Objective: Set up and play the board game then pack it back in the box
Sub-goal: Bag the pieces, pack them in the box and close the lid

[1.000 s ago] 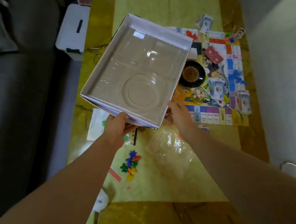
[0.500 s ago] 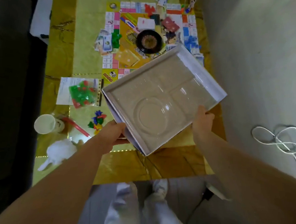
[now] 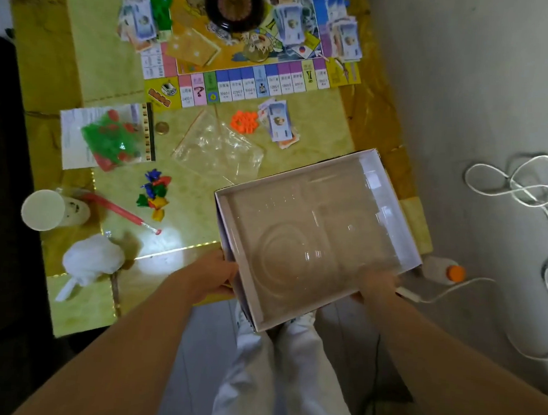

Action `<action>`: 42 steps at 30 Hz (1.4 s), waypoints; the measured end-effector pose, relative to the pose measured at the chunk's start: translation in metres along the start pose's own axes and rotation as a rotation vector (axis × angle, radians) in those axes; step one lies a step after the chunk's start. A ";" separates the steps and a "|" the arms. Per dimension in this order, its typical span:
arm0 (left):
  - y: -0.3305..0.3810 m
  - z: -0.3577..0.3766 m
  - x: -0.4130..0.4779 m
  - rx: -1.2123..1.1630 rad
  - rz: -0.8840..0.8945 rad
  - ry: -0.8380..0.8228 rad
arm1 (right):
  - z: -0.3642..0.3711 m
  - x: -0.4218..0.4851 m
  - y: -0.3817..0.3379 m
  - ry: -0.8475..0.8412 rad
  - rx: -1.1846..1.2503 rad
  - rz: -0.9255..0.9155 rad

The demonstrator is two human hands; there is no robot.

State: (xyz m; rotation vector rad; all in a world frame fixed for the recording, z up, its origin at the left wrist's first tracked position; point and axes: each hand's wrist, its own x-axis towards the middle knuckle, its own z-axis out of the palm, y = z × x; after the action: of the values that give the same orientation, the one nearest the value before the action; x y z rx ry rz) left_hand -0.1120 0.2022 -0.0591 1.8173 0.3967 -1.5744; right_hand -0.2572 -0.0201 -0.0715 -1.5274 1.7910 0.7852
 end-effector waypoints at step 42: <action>0.073 -0.217 0.057 -0.288 0.191 1.001 | 0.134 -0.106 -0.282 -0.376 -0.258 -1.075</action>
State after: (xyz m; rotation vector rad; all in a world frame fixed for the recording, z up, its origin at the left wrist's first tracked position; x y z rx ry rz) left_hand 0.1079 0.2832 -0.0863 2.2008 0.8085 -0.3493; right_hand 0.0465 0.1088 -0.0779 -2.0036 0.4406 0.6651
